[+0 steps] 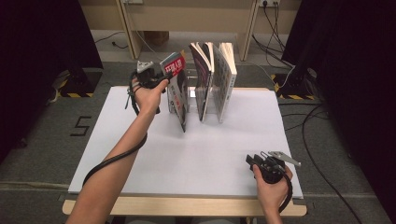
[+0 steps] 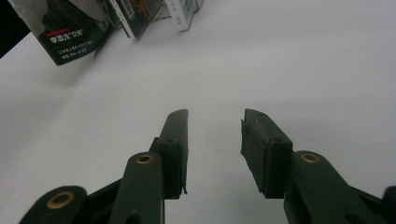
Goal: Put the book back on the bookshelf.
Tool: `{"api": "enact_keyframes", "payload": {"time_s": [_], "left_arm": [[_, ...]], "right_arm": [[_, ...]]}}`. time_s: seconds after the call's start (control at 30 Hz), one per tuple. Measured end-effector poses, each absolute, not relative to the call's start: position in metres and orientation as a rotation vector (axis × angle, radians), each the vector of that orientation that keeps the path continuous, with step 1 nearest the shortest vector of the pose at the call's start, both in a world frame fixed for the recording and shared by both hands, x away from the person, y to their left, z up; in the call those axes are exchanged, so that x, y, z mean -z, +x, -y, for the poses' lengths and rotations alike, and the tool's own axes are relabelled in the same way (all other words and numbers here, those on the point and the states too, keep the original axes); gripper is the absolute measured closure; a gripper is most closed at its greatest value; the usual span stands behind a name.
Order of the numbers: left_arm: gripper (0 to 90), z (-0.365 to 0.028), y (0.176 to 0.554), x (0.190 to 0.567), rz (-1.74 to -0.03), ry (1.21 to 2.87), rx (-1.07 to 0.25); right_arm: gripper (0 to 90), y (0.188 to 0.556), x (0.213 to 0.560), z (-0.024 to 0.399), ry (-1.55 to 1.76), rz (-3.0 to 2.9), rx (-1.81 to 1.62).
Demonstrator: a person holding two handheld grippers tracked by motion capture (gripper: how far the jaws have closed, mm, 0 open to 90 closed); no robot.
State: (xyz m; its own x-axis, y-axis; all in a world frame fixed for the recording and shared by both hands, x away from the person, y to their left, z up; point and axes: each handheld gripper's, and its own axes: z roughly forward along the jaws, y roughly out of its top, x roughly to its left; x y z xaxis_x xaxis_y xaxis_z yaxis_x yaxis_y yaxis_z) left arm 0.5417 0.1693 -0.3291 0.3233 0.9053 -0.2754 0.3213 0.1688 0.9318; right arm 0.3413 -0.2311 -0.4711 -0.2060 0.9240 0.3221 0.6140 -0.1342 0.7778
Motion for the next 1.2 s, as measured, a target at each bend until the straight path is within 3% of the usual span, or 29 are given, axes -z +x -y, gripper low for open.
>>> {"api": "enact_keyframes", "payload": {"time_s": [0.33,0.77,0.93,1.2], "left_arm": [[61.2,-0.171,0.562,0.329,-1.287,1.416,-0.609],[81.5,-0.163,0.572,0.327,-1.337,1.442,-0.565],[85.6,-0.159,0.567,0.324,-1.328,1.458,-0.518],[86.3,-0.157,0.554,0.317,-1.241,1.484,-0.569]], "right_arm": [[61.4,0.342,0.472,0.232,1.72,-1.806,-1.265],[61.5,0.342,0.472,0.232,1.727,-1.803,-1.276],[61.5,0.342,0.472,0.232,1.719,-1.808,-1.272],[61.6,0.341,0.471,0.23,1.728,-1.809,-1.272]]}}
